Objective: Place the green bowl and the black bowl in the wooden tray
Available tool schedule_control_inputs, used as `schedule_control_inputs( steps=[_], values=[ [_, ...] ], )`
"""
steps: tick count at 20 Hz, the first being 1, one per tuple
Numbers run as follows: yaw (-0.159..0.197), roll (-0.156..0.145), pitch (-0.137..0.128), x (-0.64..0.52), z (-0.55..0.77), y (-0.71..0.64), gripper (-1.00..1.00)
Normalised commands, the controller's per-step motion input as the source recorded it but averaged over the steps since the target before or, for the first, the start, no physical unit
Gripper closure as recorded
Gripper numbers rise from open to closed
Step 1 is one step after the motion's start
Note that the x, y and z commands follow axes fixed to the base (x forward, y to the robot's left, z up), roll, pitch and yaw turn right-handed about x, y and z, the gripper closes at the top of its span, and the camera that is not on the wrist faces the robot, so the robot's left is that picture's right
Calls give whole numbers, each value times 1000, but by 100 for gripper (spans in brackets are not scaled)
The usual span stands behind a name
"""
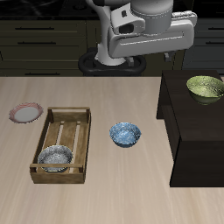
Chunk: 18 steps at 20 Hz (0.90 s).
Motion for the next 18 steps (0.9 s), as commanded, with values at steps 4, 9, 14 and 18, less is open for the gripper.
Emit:
schedule_control_inputs(
  steps=[4, 9, 14, 18],
  values=[
    [5, -42, 3, -18, -179, 315, -100],
    [-9, -43, 6, -122, -368, 338, -100],
    [11, 15, -60, -287, -226, 230, -100],
    [51, 14, -81, -235, -234, 168, -100]
  ],
)
